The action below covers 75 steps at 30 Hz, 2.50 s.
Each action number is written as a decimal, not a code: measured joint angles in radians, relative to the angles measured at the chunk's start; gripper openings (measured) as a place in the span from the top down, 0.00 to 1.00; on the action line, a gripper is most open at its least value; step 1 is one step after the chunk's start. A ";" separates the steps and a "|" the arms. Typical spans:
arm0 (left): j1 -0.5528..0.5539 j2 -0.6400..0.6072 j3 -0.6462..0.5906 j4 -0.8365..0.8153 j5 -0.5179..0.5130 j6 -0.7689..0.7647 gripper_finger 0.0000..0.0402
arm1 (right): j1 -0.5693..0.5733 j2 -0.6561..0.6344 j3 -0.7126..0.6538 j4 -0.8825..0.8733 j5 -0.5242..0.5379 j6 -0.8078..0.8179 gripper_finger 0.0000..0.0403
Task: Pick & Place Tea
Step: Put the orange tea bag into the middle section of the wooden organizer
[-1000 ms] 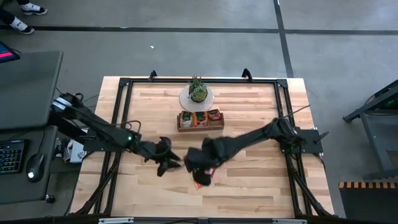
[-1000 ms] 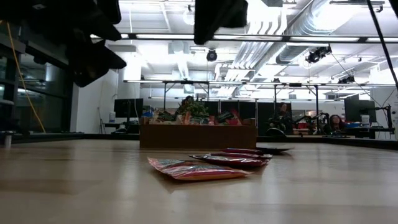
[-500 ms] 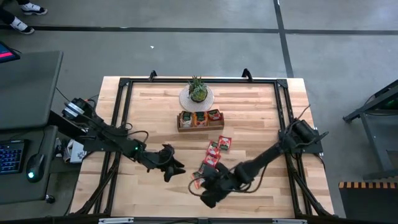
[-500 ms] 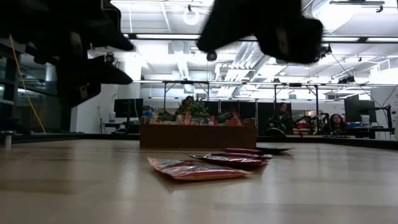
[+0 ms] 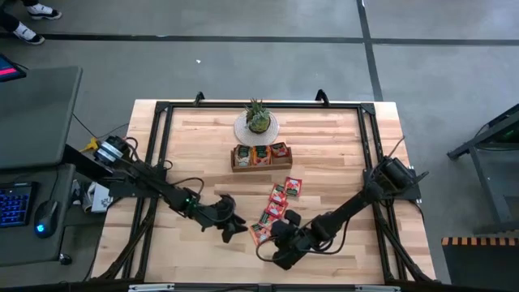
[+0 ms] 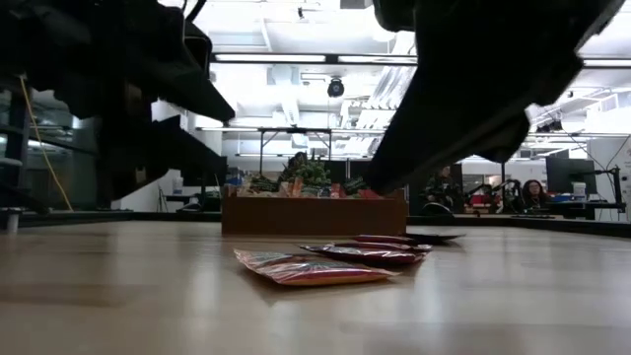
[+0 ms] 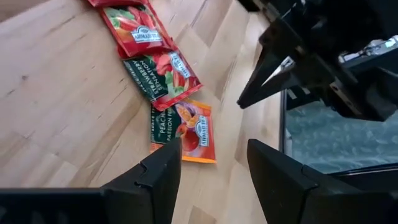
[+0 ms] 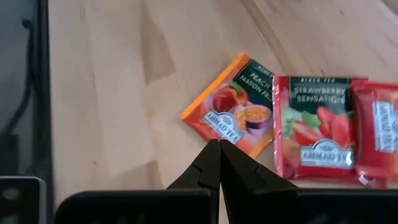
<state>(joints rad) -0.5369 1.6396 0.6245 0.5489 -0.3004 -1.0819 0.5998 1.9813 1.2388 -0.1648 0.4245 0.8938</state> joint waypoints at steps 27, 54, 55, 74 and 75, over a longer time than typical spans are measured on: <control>0.000 0.084 0.031 -0.036 0.029 -0.015 0.55 | -0.084 0.102 0.004 0.089 -0.191 -0.111 1.00; 0.117 0.155 0.035 -0.020 0.221 -0.191 0.55 | -0.096 0.107 0.002 0.109 -0.227 -0.118 1.00; 0.127 0.155 0.035 -0.024 0.238 -0.213 0.55 | -0.095 0.107 0.002 0.112 -0.229 -0.121 1.00; 0.255 0.159 0.095 -0.216 0.604 -0.342 0.55 | -0.093 0.108 0.000 0.131 -0.226 -0.155 1.00; 0.255 0.159 0.121 -0.265 0.606 -0.316 0.55 | -0.093 0.108 0.000 0.133 -0.225 -0.155 1.00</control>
<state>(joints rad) -0.2816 1.7988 0.7457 0.2841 0.3056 -1.3980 0.5068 2.0892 1.2388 -0.0318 0.1997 0.7391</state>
